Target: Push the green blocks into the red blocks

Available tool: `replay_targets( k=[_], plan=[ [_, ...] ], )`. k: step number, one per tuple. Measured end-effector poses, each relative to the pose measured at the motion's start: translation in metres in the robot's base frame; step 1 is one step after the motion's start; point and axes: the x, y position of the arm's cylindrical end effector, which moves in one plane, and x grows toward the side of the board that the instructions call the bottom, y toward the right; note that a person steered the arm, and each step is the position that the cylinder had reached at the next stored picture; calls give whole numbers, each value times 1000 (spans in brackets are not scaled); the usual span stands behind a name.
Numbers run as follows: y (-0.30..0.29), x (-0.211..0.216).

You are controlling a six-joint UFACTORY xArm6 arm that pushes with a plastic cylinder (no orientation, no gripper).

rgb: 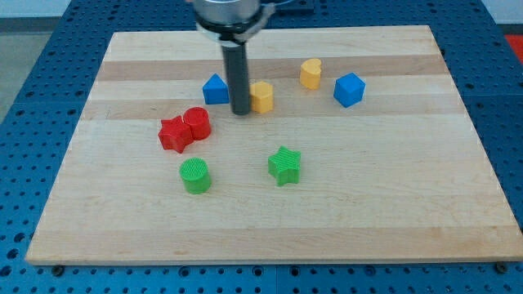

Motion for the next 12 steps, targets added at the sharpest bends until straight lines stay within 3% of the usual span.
replay_targets(
  k=[2, 5, 6, 7, 9, 12],
  plan=[
    [70, 50],
    [92, 127],
    [91, 135],
    [89, 116],
    [32, 107],
    [2, 144]
  ],
)
